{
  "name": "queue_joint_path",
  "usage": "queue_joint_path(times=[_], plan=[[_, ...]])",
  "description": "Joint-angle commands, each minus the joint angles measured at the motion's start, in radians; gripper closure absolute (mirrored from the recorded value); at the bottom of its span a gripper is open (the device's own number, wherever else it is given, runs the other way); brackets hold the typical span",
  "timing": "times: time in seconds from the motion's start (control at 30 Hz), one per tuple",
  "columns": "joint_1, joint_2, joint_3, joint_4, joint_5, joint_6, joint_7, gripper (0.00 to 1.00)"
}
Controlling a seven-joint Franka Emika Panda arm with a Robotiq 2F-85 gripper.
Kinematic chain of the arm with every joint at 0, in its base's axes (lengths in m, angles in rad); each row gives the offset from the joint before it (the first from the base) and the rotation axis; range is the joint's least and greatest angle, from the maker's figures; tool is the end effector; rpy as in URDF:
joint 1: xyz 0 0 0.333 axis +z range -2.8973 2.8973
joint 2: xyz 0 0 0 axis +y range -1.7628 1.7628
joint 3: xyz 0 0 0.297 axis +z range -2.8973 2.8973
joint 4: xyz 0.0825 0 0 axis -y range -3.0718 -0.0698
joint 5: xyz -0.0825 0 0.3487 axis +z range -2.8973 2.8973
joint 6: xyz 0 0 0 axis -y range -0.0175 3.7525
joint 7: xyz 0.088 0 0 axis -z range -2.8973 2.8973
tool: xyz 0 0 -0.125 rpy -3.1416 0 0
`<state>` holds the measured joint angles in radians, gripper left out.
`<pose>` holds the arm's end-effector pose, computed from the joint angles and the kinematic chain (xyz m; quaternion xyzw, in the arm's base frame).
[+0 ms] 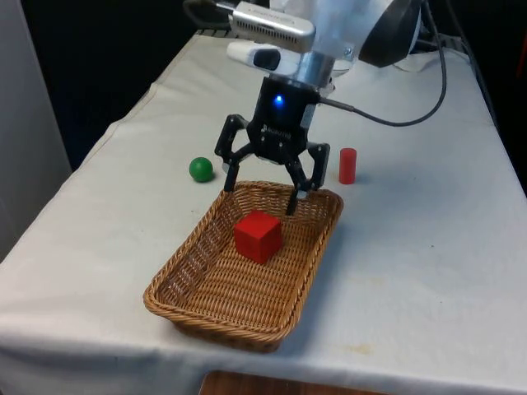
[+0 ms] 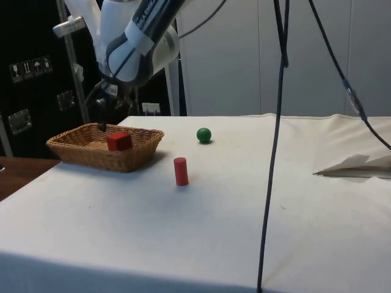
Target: Pick up the object to the left of the cylinder and place it into the basket.
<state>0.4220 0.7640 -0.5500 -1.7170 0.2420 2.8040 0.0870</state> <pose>0.6770 -0.0439 0.2382 0.9640 -0.1049 0.2191 0.1081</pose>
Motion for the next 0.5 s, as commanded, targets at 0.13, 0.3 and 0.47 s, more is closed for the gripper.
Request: queue_joint_path(times=[0.13, 0.3, 0.47], plan=[[-0.003, -0.034, 0.002, -0.011, 0.005, -0.011, -0.004, 0.0], [-0.001, -0.058, -0.003, -0.015, 0.006, -0.023, -0.003, 0.0], [0.002, -0.085, -0.011, -0.017, 0.004, -0.039, -0.003, 0.0]])
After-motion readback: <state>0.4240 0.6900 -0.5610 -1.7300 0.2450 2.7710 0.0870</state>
